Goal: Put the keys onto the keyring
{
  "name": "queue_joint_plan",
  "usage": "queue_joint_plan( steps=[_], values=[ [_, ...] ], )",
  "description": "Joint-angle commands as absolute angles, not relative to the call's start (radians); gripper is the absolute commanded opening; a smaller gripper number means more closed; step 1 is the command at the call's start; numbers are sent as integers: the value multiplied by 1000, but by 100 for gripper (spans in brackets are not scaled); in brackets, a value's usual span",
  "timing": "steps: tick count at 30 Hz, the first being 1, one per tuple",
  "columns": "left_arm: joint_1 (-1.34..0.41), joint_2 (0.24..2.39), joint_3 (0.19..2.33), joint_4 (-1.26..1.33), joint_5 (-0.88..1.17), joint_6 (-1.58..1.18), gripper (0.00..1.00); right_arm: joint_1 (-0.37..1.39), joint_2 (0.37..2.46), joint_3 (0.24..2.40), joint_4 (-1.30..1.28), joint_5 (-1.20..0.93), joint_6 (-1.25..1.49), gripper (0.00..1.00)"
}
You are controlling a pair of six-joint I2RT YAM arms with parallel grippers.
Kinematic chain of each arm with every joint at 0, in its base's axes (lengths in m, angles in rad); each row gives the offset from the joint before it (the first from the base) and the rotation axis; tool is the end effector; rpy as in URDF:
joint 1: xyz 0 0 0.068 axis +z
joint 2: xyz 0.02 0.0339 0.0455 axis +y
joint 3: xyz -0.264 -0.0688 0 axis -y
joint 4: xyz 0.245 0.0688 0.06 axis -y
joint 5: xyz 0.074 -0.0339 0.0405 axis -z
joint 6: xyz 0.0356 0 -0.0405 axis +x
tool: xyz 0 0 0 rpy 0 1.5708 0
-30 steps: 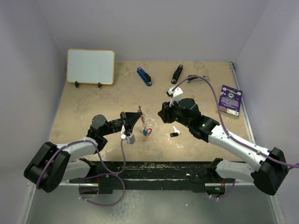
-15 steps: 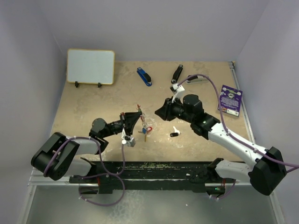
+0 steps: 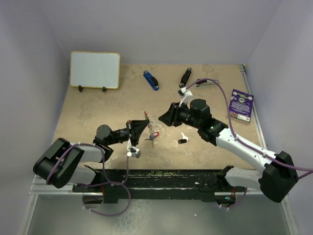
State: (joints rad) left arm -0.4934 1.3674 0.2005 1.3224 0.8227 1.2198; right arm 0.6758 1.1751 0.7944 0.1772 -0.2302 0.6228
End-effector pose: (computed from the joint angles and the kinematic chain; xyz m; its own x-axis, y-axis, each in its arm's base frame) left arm 0.1771 -0.1249 0.1856 0.9483 0.2153 -0.2331 0.2020 0.1569 0.9667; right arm 0.2090 0.1780 0.2998 -0.5850 0.2589 -0.7686 -0.5443 0.5772 0.6087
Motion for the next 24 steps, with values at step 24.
queue_joint_plan(
  steps=[24],
  values=[
    [-531,1414,354,632,1028,1689,8,676,1205,844,59,-257,537,38]
  ],
)
